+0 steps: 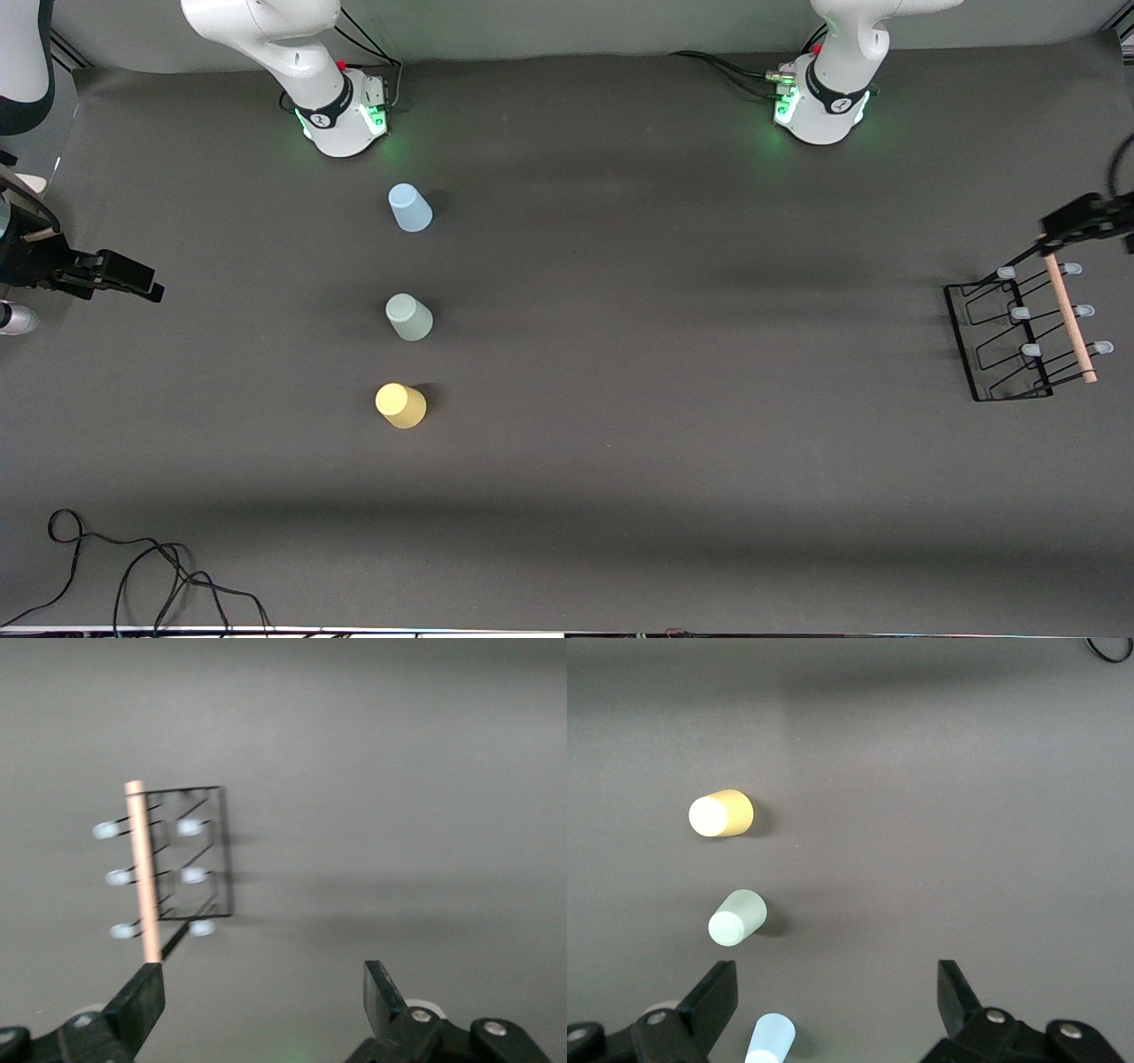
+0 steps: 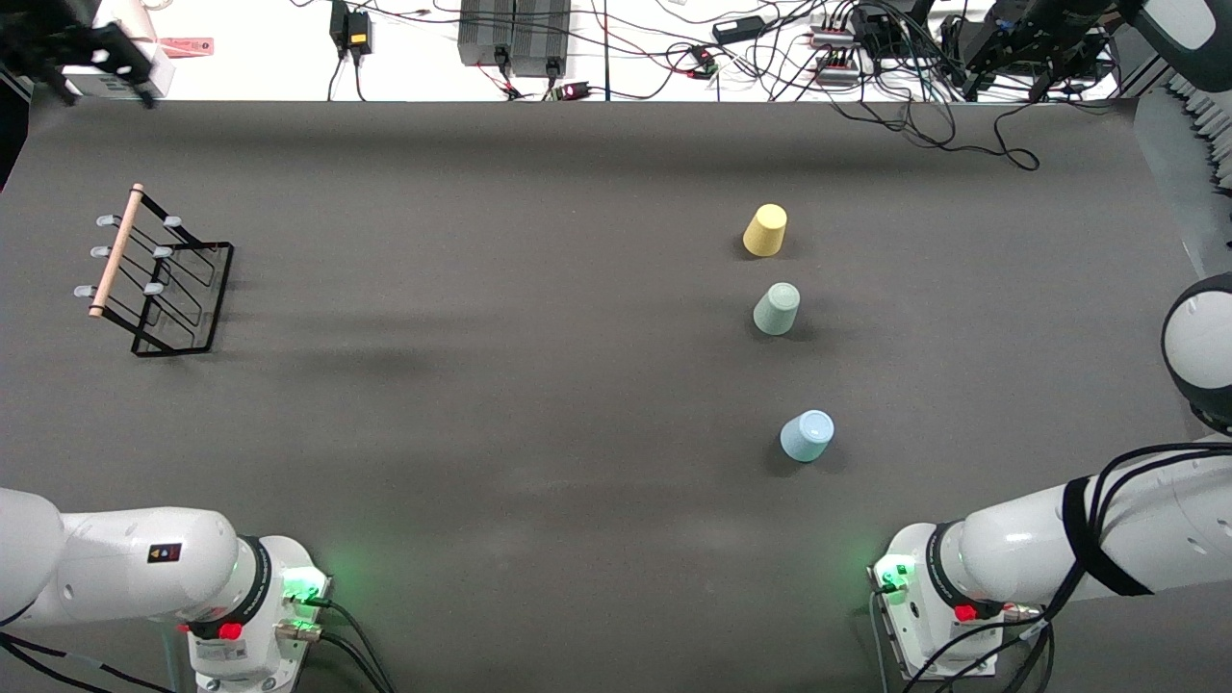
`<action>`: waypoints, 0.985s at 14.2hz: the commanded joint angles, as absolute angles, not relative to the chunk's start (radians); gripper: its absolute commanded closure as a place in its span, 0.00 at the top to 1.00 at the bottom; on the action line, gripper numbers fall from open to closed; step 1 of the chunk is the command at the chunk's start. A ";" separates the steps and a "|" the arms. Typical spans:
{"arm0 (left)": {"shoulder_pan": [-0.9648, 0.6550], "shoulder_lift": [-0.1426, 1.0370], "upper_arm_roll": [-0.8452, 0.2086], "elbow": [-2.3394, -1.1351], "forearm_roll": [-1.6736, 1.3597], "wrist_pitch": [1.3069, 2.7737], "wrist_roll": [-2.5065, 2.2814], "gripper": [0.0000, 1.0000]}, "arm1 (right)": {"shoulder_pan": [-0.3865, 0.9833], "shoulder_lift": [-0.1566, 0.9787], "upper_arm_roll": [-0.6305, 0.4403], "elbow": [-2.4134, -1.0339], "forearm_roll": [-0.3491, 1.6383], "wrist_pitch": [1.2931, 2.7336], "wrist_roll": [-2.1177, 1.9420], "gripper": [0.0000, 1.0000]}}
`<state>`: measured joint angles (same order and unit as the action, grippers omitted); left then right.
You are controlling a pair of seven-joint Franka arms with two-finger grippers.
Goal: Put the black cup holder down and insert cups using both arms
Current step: 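Move the left gripper down over the wooden handle of the black rack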
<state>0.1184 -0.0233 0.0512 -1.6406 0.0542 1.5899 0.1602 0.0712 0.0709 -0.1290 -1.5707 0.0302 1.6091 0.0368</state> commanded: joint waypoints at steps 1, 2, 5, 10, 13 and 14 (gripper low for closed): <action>0.234 -0.035 0.051 -1.660 0.081 1.594 0.302 1.00 | 0.072 0.072 -0.136 -1.562 0.026 1.601 0.055 1.00; 0.273 -0.032 0.049 -1.663 0.080 1.604 0.351 1.00 | 0.072 0.072 -0.140 -1.562 0.026 1.601 0.055 1.00; 0.314 -0.029 0.049 -1.695 0.080 1.626 0.364 1.00 | 0.074 0.080 -0.140 -1.562 0.026 1.603 0.040 1.00; 0.365 -0.028 0.051 -1.883 0.081 1.833 0.387 1.00 | 0.080 0.080 -0.138 -1.565 0.025 1.603 0.044 1.00; 0.385 0.044 0.051 -1.908 0.081 1.913 0.387 1.00 | 0.081 0.080 -0.138 -1.566 0.023 1.603 0.046 1.00; 0.393 0.070 0.051 -1.910 0.081 1.942 0.387 1.00 | 0.081 0.080 -0.138 -1.566 0.025 1.603 0.046 1.00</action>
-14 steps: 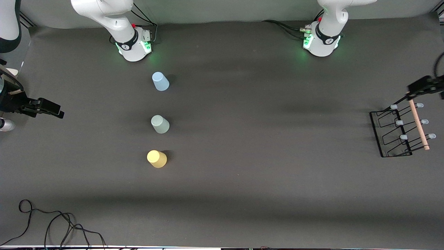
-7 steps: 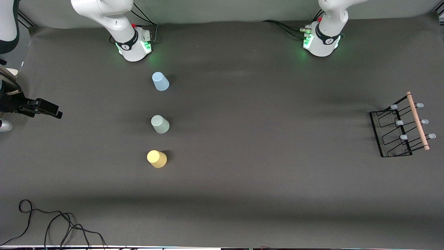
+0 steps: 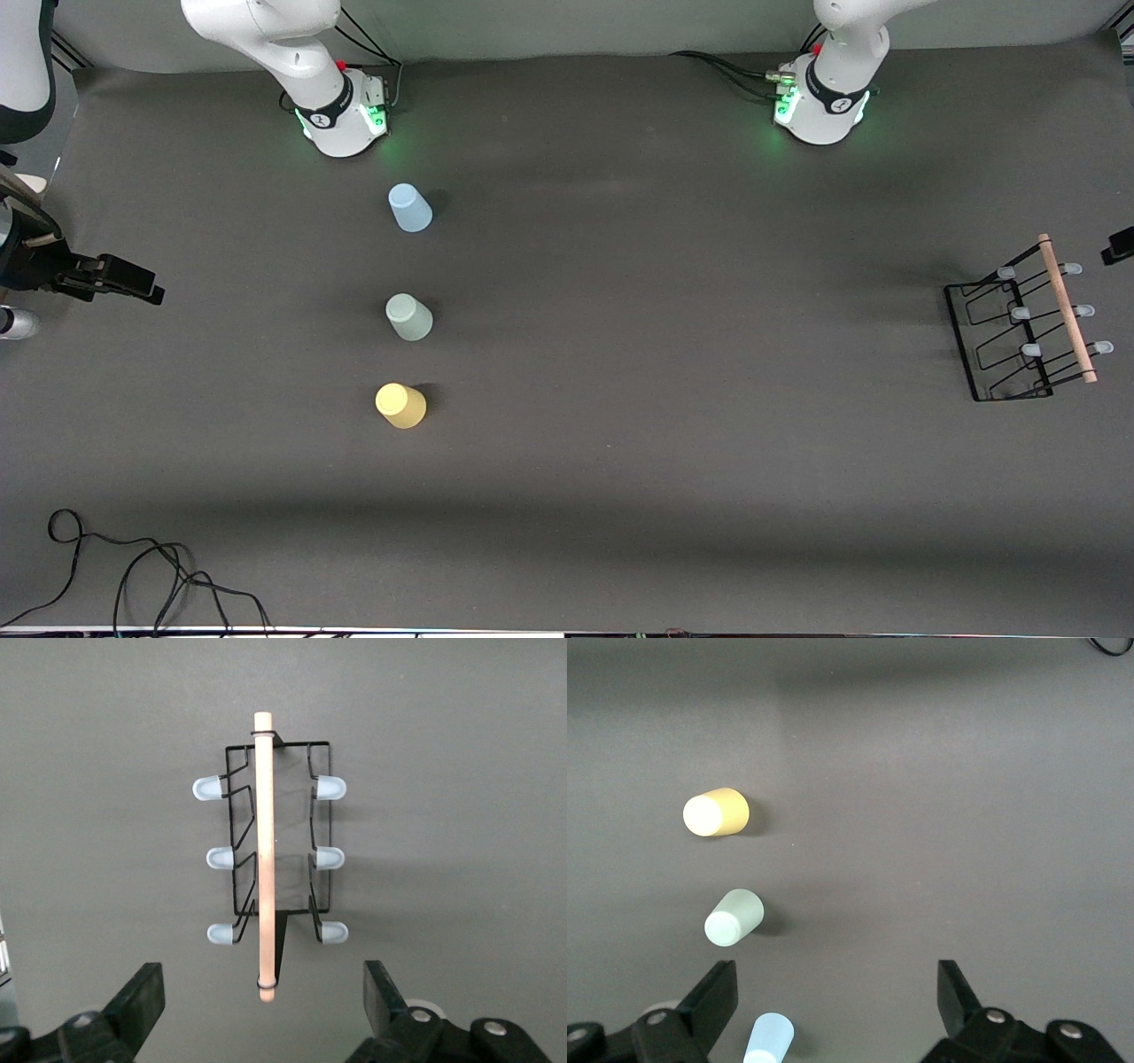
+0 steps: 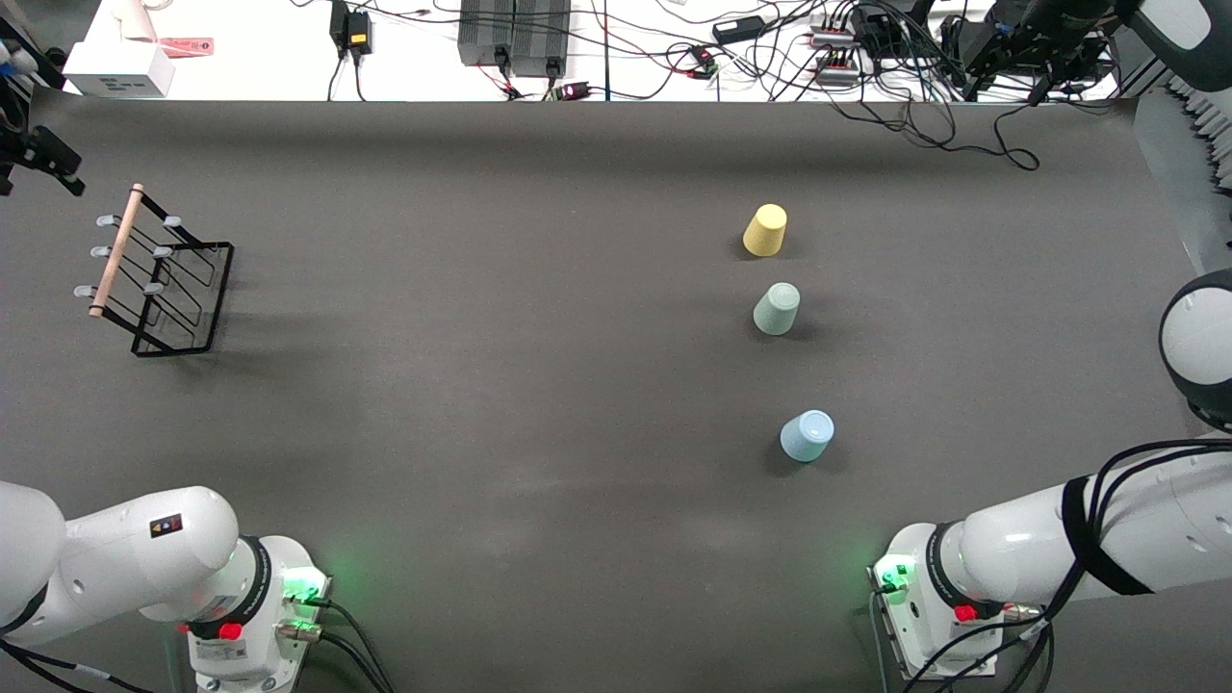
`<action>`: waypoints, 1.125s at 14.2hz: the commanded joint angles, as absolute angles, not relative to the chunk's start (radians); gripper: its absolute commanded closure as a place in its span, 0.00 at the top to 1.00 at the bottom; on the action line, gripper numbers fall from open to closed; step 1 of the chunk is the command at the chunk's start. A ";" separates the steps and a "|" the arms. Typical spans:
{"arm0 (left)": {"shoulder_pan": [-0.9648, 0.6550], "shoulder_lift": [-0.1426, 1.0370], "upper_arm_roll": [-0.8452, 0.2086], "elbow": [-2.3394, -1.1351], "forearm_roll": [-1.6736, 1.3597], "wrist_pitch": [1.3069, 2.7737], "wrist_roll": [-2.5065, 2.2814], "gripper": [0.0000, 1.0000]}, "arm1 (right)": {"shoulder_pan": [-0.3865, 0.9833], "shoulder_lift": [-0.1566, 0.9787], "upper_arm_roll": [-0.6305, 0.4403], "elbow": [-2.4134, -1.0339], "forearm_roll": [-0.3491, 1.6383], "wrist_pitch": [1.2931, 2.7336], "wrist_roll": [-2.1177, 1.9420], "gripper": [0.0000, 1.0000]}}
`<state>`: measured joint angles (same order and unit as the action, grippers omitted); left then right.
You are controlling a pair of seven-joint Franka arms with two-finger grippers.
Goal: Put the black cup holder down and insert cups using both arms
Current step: 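Move the left gripper down over the wooden handle of the black rack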
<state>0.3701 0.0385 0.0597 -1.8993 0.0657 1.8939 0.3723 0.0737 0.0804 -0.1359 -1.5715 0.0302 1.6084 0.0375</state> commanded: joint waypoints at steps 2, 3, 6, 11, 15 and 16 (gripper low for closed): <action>0.394 0.123 0.051 -1.919 0.080 1.970 0.399 1.00 | 0.081 0.080 -0.138 -1.566 0.023 1.603 0.046 1.00; 0.394 0.130 0.051 -1.936 0.075 1.991 0.399 1.00 | 0.081 0.080 -0.138 -1.566 0.023 1.603 0.046 1.00; 0.393 0.130 0.051 -1.992 0.069 2.026 0.394 1.00 | 0.081 0.080 -0.138 -1.565 0.023 1.603 0.046 1.00; 0.377 0.141 0.049 -2.057 0.067 2.123 0.391 0.99 | 0.081 0.080 -0.138 -1.566 0.023 1.603 0.046 1.00; 0.387 0.179 0.049 -2.057 0.071 2.164 0.408 0.99 | 0.081 0.080 -0.138 -1.566 0.023 1.603 0.045 1.00; 0.390 0.183 0.049 -2.057 0.071 2.164 0.416 0.99 | 0.081 0.080 -0.138 -1.566 0.023 1.603 0.044 1.00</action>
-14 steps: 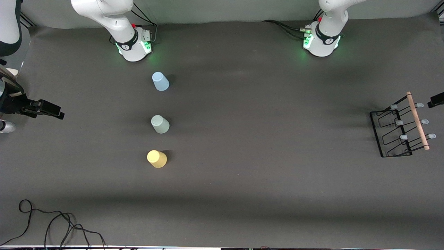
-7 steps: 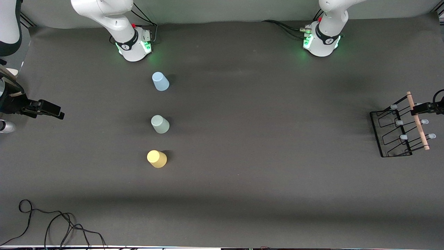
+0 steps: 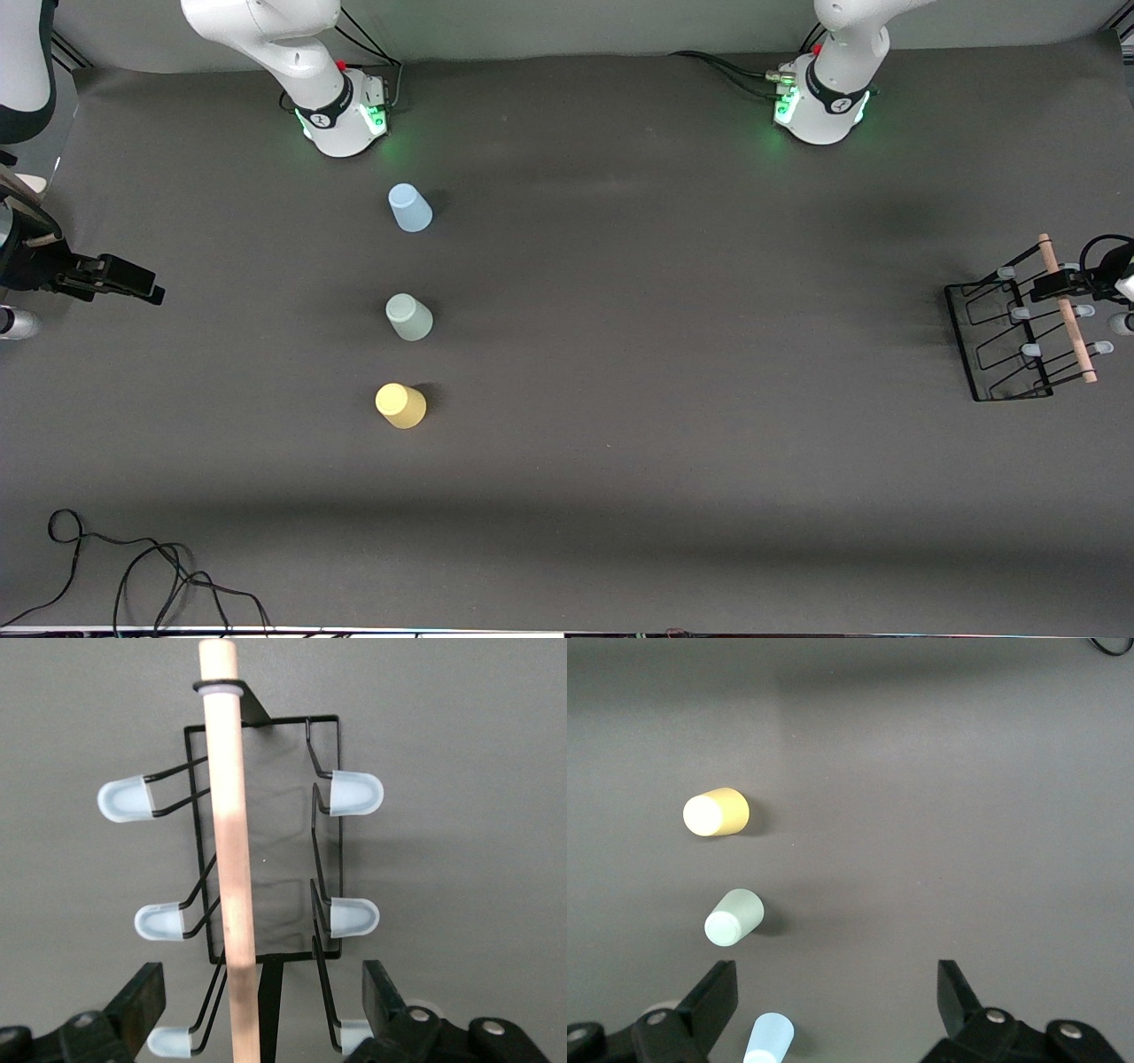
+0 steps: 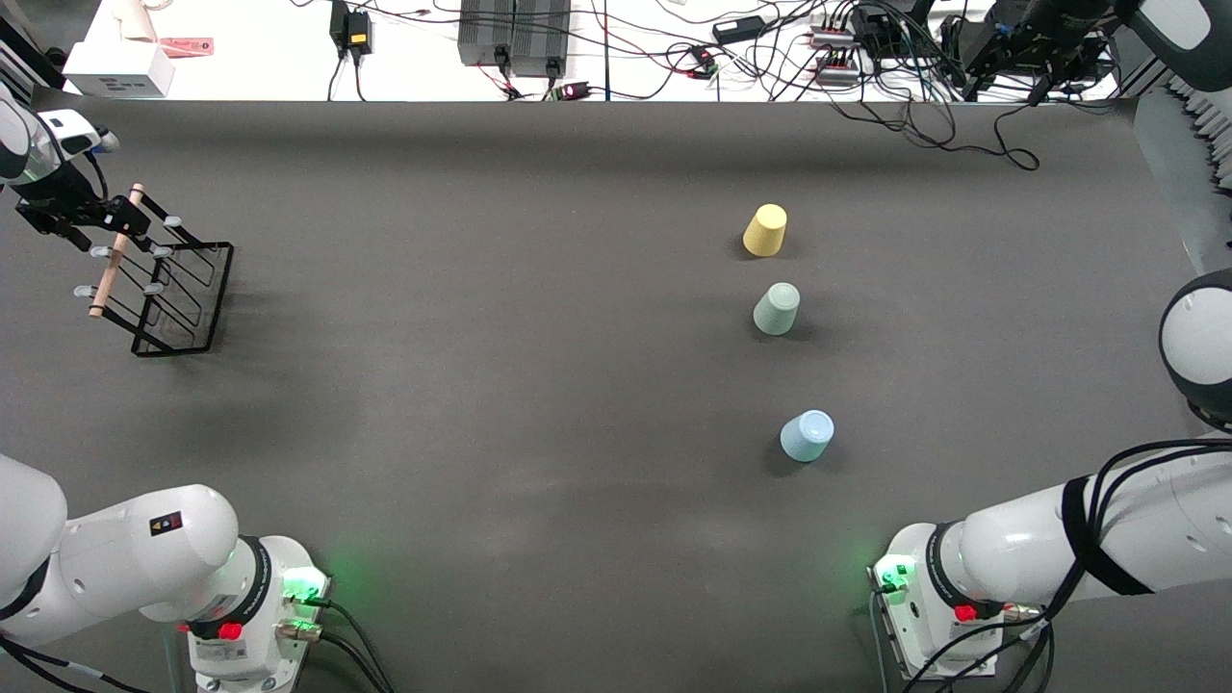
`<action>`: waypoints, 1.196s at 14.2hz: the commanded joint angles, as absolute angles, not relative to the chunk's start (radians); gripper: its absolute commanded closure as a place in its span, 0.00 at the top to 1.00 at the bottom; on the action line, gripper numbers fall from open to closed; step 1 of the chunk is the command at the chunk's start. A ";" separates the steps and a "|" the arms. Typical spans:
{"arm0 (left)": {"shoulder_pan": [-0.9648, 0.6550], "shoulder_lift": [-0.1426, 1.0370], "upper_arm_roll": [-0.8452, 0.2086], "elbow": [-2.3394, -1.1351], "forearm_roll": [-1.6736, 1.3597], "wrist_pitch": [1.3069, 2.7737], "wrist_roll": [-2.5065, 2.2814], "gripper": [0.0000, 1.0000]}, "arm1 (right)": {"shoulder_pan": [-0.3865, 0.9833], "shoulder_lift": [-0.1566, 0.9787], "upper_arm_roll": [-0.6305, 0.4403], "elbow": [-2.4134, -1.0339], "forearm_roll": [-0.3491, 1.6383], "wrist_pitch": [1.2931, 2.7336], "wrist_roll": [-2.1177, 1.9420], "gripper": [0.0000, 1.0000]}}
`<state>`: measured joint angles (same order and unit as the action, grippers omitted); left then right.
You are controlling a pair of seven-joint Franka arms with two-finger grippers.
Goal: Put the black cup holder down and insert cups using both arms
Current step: 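Close the left gripper on the rack's wooden handle and lift it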
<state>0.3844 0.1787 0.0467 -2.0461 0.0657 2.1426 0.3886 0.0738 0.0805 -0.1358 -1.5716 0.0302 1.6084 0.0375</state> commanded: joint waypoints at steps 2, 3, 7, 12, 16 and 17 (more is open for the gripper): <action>0.391 0.184 0.049 -2.056 0.071 2.163 0.422 0.93 | 0.080 0.080 -0.138 -1.566 0.023 1.603 0.041 1.00; 0.393 0.184 0.049 -2.054 0.069 2.163 0.423 0.84 | 0.080 0.080 -0.138 -1.565 0.023 1.603 0.041 1.00; 0.394 0.184 0.049 -2.049 0.069 2.155 0.423 0.00 | 0.080 0.080 -0.138 -1.565 0.023 1.603 0.040 1.00; 0.413 0.181 0.049 -2.023 0.066 2.149 0.422 0.00 | 0.080 0.080 -0.138 -1.565 0.023 1.603 0.040 1.00; 0.397 0.166 0.041 -1.880 0.011 1.999 0.390 0.00 | 0.080 0.080 -0.138 -1.565 0.023 1.603 0.040 1.00; 0.382 0.167 0.037 -1.829 -0.001 1.950 0.384 0.00 | 0.080 0.080 -0.138 -1.565 0.023 1.603 0.040 1.00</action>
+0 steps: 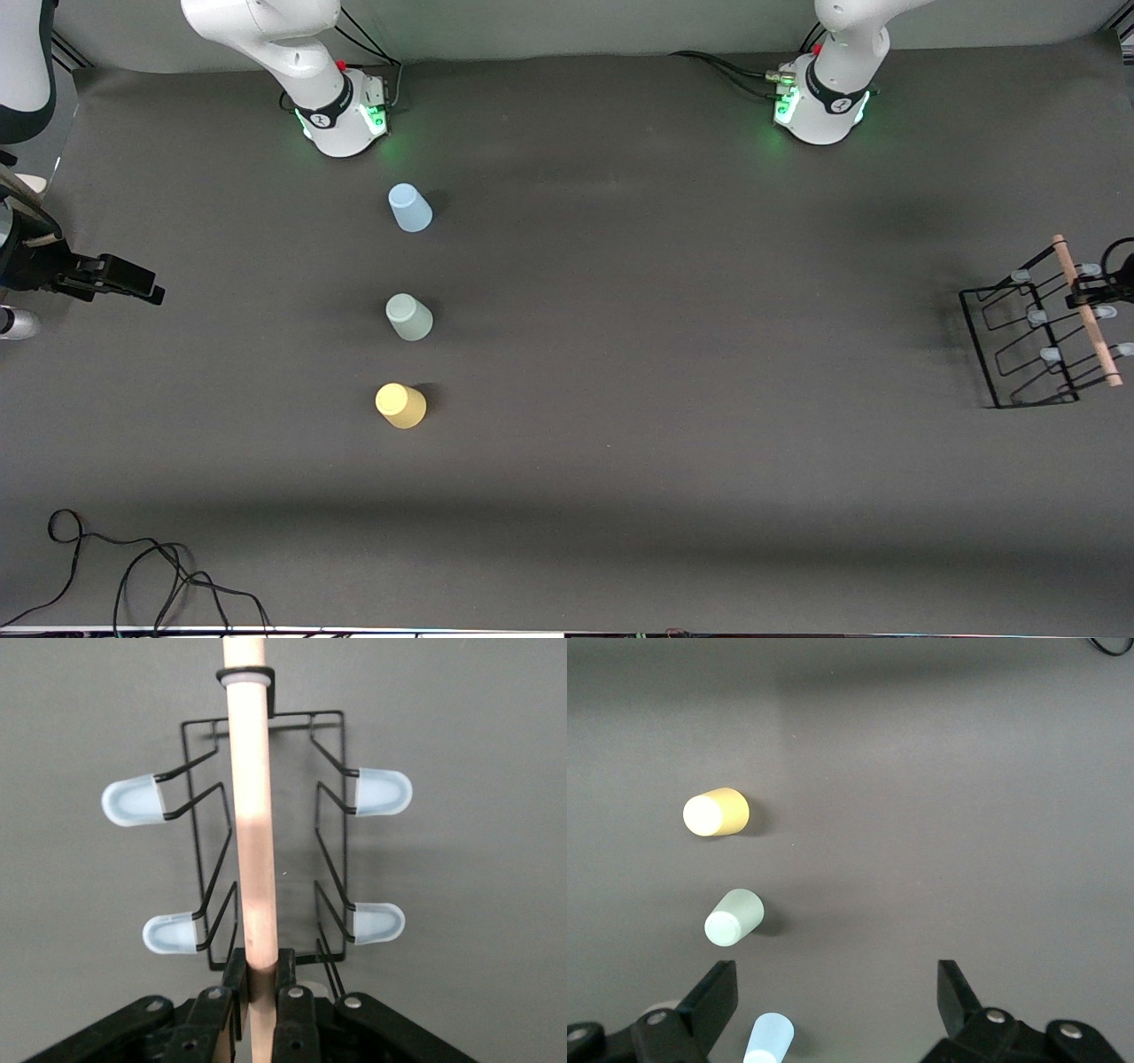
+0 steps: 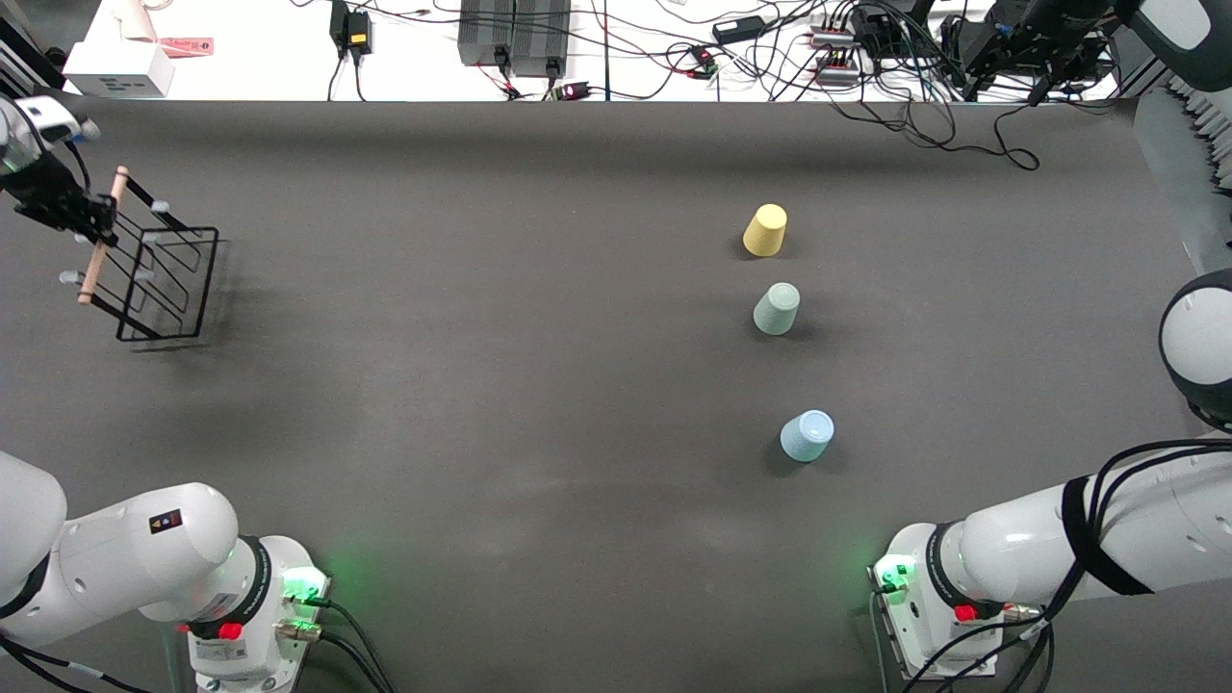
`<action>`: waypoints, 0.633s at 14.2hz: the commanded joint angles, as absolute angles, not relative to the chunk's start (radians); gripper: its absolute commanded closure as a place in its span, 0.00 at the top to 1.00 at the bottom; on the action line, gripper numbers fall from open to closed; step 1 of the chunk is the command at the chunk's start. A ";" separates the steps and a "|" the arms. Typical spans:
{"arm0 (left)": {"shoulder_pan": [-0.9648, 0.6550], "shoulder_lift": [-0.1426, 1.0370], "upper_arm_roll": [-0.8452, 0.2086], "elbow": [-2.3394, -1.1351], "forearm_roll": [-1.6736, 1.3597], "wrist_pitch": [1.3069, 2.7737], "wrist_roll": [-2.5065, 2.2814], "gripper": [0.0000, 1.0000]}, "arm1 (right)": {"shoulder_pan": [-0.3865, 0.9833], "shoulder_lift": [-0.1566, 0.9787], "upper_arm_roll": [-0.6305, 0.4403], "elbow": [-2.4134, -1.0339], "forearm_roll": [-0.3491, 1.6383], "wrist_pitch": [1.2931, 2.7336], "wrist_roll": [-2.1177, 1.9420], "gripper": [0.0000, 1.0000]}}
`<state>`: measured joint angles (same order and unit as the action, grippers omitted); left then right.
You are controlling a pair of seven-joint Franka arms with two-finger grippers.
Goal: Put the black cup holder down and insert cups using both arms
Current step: 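Close the left gripper on the rack's wooden handle and lift it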
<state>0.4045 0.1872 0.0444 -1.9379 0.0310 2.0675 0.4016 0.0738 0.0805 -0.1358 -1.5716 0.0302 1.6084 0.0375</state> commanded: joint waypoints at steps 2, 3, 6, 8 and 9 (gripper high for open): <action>0.329 0.167 0.032 -1.766 -0.005 1.908 0.345 0.00 | 0.080 0.080 -0.138 -1.565 0.023 1.603 0.040 1.00; 0.287 0.164 0.031 -1.740 -0.005 1.882 0.313 0.00 | 0.080 0.080 -0.138 -1.565 0.023 1.603 0.040 1.00; 0.134 0.166 0.012 -1.655 -0.018 1.781 0.128 0.00 | 0.080 0.080 -0.138 -1.565 0.023 1.603 0.040 1.00; 0.021 0.166 0.009 -1.634 -0.018 1.773 -0.005 0.00 | 0.080 0.080 -0.138 -1.565 0.023 1.603 0.040 1.00; -0.044 0.169 0.009 -1.631 -0.017 1.773 -0.090 0.00 | 0.080 0.080 -0.138 -1.565 0.023 1.603 0.040 1.00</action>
<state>0.0542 0.1681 -0.0071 -1.6644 -0.0124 1.8048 0.0328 0.0738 0.0805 -0.1358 -1.5716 0.0302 1.6084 0.0375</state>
